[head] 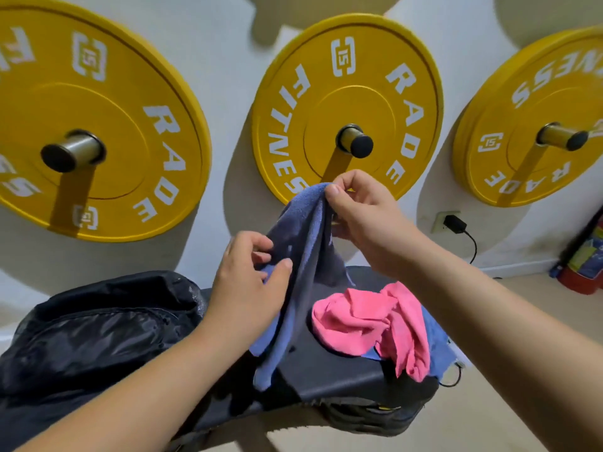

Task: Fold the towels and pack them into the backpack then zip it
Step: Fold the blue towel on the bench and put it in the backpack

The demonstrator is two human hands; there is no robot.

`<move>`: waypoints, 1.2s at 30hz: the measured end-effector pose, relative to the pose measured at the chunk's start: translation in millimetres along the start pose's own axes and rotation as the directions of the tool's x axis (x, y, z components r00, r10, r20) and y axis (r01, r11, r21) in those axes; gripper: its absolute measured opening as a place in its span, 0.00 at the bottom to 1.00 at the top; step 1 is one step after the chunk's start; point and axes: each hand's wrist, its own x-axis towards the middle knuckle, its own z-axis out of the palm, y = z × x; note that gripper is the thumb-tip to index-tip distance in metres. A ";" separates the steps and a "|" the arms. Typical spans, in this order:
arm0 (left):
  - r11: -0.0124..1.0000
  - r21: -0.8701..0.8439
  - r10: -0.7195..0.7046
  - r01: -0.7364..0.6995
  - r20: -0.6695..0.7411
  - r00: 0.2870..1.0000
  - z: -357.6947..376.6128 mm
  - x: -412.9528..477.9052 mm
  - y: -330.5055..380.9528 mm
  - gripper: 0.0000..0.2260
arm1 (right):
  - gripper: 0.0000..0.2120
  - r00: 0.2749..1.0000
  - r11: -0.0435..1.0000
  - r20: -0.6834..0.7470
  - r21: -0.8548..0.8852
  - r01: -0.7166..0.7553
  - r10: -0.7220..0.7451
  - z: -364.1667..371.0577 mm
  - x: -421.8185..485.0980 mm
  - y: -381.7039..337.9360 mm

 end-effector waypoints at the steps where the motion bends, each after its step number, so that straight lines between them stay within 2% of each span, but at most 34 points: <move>1: 0.999 -0.008 -0.036 0.035 -0.034 0.999 -7.4 -0.3 2.0 0.13 | 0.09 0.999 0.999 0.032 0.034 -0.029 0.028 6.3 -5.7 -6.0; 3: 0.995 0.011 -0.097 0.097 -0.031 0.995 -19.9 -7.0 0.5 0.17 | 0.10 0.997 0.998 0.048 -0.016 -0.060 0.061 15.6 -18.9 -13.2; 4: 0.993 0.002 -0.117 0.117 0.015 0.993 -25.0 -13.3 -0.3 0.20 | 0.10 0.996 0.995 0.047 -0.075 -0.069 0.073 18.8 -26.3 -14.9; 7: 0.985 -0.116 -0.095 0.128 0.257 0.962 -34.3 -33.0 -6.6 0.25 | 0.07 0.988 0.985 0.097 -0.134 -0.105 0.119 25.0 -52.0 -15.7; 9: 0.969 -0.181 -0.076 0.169 0.434 0.898 -38.1 -43.2 -10.8 0.21 | 0.06 0.963 0.981 0.195 -0.081 -0.173 0.186 26.9 -68.9 -11.0; 11: 0.956 -0.177 -0.092 0.233 0.574 0.813 -40.1 -47.0 -15.5 0.15 | 0.05 0.934 0.966 0.250 -0.098 -0.237 0.255 27.4 -81.9 -1.1; 14: 0.923 -0.187 -0.110 0.336 0.710 0.696 -43.8 -47.3 -25.9 0.12 | 0.07 0.944 0.936 0.205 -0.296 -0.191 0.257 20.2 -93.2 20.3; 16: 0.888 -0.188 -0.144 0.419 0.752 0.643 -46.9 -44.9 -32.8 0.11 | 0.07 0.936 0.907 0.212 -0.377 -0.186 0.281 11.7 -96.1 30.8; 19: 0.862 -0.148 -0.197 0.484 0.783 0.589 -46.5 -41.9 -42.6 0.06 | 0.06 0.909 0.907 0.272 -0.369 -0.204 0.315 -0.5 -94.9 39.8; 22: 0.889 -0.081 -0.246 0.451 0.747 0.618 -39.5 -38.8 -51.9 0.10 | 0.07 0.872 0.878 0.334 -0.438 -0.192 0.357 1.7 -88.4 47.7; 25: 0.926 -0.038 -0.221 0.376 0.752 0.621 -33.7 -38.1 -55.2 0.11 | 0.12 0.834 0.835 0.383 -0.528 -0.155 0.397 9.1 -82.2 59.3; 27: 0.942 -0.031 -0.194 0.333 0.762 0.618 -31.0 -38.4 -56.7 0.13 | 0.13 0.831 0.857 0.408 -0.494 -0.148 0.379 12.0 -78.8 66.9; 31: 0.958 -0.083 -0.138 0.275 0.707 0.694 -34.6 -25.4 -62.9 0.16 | 0.13 0.826 0.927 0.462 -0.330 -0.180 0.324 18.3 -75.7 71.5; 32: 0.952 -0.090 -0.145 0.294 0.711 0.688 -37.0 -20.8 -66.7 0.17 | 0.12 0.833 0.932 0.456 -0.316 -0.178 0.314 19.4 -75.4 72.6; 34: 0.944 -0.079 -0.147 0.320 0.768 0.624 -41.2 -15.8 -73.9 0.16 | 0.09 0.857 0.935 0.423 -0.311 -0.167 0.294 19.3 -74.1 76.2; 36: 0.954 -0.053 -0.120 0.295 0.834 0.538 -39.4 -21.2 -76.1 0.10 | 0.08 0.874 0.924 0.389 -0.352 -0.150 0.290 17.7 -73.1 82.3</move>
